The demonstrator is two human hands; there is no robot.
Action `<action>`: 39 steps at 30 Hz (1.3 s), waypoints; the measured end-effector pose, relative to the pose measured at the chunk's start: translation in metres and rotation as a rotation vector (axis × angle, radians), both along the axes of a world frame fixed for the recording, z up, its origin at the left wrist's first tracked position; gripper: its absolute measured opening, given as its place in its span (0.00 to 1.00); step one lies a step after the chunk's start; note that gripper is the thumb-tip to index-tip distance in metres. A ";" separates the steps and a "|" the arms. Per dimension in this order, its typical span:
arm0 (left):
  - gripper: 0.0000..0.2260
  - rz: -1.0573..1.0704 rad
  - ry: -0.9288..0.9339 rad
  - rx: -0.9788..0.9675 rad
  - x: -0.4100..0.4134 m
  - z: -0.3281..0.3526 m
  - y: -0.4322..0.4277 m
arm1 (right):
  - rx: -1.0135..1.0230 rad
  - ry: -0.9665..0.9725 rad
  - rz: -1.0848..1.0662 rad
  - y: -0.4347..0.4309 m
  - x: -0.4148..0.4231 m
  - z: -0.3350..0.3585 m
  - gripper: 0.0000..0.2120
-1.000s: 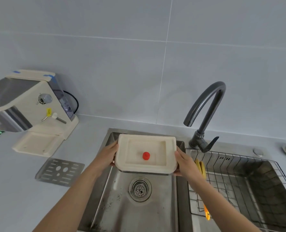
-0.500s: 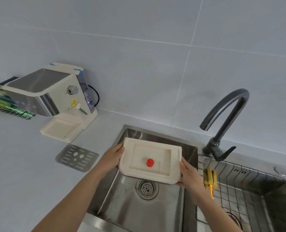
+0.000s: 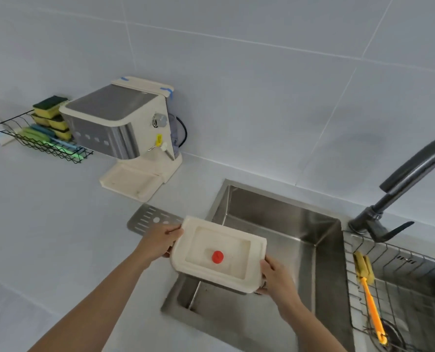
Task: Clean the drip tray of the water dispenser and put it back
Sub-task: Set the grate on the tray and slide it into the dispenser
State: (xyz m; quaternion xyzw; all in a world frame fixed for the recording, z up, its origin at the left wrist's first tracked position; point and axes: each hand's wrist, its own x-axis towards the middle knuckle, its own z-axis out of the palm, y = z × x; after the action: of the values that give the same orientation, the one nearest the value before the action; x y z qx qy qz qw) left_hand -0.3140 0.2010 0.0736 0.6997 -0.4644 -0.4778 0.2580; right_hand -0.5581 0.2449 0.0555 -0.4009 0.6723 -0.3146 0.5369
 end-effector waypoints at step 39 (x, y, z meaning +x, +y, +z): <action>0.10 -0.412 -0.399 0.079 0.216 -0.032 -0.068 | 0.202 0.591 0.158 -0.031 0.206 -0.039 0.15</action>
State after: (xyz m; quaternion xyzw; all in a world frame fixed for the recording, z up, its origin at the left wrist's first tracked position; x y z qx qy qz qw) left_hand -0.0980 0.1328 0.0414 0.6802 -0.6194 -0.3907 0.0319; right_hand -0.3519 0.2144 0.0161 -0.4707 0.7937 -0.0735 0.3782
